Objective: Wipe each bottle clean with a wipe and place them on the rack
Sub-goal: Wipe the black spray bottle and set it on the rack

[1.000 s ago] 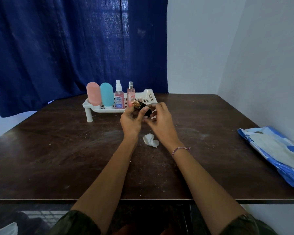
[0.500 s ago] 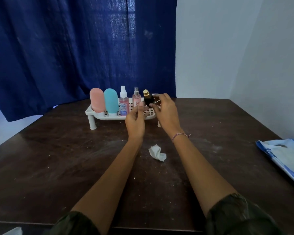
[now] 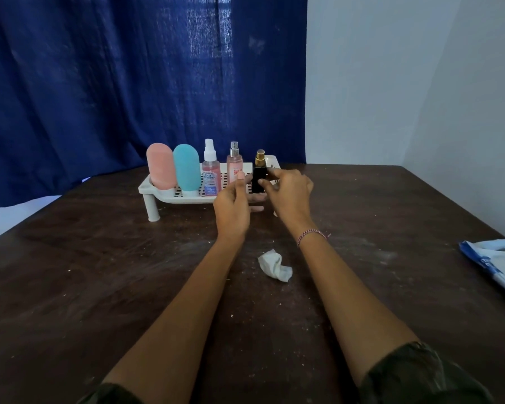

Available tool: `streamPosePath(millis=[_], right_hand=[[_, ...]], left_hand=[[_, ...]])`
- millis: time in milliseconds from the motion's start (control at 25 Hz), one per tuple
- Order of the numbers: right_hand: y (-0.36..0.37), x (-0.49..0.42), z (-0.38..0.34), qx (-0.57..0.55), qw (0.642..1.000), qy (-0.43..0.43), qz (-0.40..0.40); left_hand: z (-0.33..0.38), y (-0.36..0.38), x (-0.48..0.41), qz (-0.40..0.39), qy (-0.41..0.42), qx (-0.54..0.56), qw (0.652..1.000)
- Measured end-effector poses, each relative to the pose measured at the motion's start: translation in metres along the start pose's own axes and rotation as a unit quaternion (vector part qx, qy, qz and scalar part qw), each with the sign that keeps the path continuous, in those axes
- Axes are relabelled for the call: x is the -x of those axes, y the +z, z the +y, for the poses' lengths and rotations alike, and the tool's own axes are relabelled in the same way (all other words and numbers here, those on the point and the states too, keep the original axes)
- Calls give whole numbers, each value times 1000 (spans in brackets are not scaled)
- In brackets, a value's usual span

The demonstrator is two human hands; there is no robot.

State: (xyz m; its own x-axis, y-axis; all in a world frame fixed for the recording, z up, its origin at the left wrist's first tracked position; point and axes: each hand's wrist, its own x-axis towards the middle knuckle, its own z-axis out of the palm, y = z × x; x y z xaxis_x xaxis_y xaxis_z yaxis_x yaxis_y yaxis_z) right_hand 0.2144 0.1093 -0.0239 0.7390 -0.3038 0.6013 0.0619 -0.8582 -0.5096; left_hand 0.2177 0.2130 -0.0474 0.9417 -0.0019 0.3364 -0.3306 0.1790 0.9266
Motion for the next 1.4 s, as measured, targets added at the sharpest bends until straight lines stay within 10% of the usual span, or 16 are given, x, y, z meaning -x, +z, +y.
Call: streamPosePath(millis=[1400], right_hand=[[11, 8, -5, 75, 996, -26, -46]], left_hand=[[10, 3, 4, 6, -21, -164, 986]])
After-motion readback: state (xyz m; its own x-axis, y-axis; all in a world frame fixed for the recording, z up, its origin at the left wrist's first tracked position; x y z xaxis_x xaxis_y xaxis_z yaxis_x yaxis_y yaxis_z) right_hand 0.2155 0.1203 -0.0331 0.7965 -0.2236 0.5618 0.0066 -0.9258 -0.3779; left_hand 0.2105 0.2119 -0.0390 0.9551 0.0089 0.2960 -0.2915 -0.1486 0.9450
